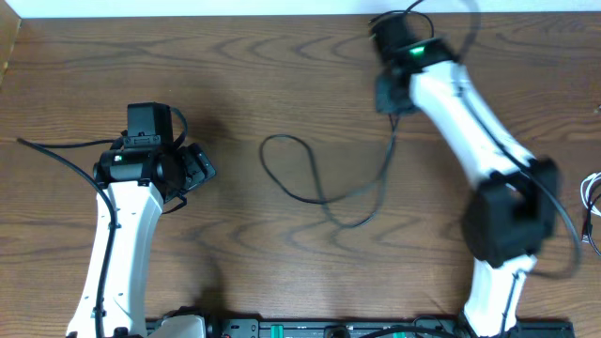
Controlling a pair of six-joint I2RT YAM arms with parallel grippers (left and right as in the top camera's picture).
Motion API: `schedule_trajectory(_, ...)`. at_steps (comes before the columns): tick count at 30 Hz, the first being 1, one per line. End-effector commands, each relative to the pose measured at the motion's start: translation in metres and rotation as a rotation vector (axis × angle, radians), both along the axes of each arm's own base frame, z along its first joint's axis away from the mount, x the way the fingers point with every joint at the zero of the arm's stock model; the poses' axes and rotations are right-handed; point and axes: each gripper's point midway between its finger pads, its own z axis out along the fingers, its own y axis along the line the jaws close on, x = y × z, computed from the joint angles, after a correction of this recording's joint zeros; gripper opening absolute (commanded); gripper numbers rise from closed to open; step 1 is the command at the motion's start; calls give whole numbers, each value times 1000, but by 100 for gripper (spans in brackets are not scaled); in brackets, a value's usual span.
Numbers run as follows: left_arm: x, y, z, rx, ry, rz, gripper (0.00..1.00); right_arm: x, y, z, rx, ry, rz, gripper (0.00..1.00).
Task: Untangle cables
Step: 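Pull the black cable toward the top right with the right gripper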
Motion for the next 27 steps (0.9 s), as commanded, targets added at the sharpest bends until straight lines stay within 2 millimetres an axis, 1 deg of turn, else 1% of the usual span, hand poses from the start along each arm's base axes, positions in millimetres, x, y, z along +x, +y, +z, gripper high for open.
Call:
schedule_trajectory(1,3,0,2,-5,-5,1,93,-3,-30,61,-20,-114,80,1)
schedule_trajectory(3,3,0,2,-5,-5,1,93,-4,-51,86,-45,-170,72,1)
schedule_trajectory(4,3,0,2,-5,-5,1,93,-5,-67,102,-70,-210,56,1)
schedule_trajectory(6,3,0,2,-5,-5,1,93,-6,-106,133,-121,-301,-35,1)
schedule_trajectory(7,3,0,2,-5,-5,1,93,-6,-116,142,-132,-329,-56,1)
schedule_trajectory(8,3,0,2,-5,-6,1,94,-8,-140,166,-144,-401,-93,1)
schedule_trajectory(9,3,0,2,-5,-5,1,93,-10,-147,174,-136,-426,-105,1)
schedule_trajectory(10,3,0,2,-5,-5,1,93,-12,-150,180,-105,-444,-100,1)
schedule_trajectory(11,3,0,2,-5,-6,1,93,-13,-145,184,-46,-454,-76,1)
schedule_trajectory(12,4,0,3,-5,-8,1,93,-14,-139,183,0,-453,-44,1)
schedule_trajectory(14,4,0,3,-5,-8,1,93,-17,-119,180,117,-432,36,1)
schedule_trajectory(17,4,0,3,-5,-8,1,93,-19,-103,165,168,-378,76,1)
schedule_trajectory(20,3,0,2,-5,-4,1,93,-20,-77,135,186,-275,145,1)
schedule_trajectory(23,3,0,2,-5,-4,1,93,-23,-57,109,178,-180,227,1)
schedule_trajectory(26,3,0,2,-5,-5,1,93,-22,-44,75,138,-75,289,1)
schedule_trajectory(27,3,0,2,-5,-4,1,93,-20,-44,68,126,-57,288,1)
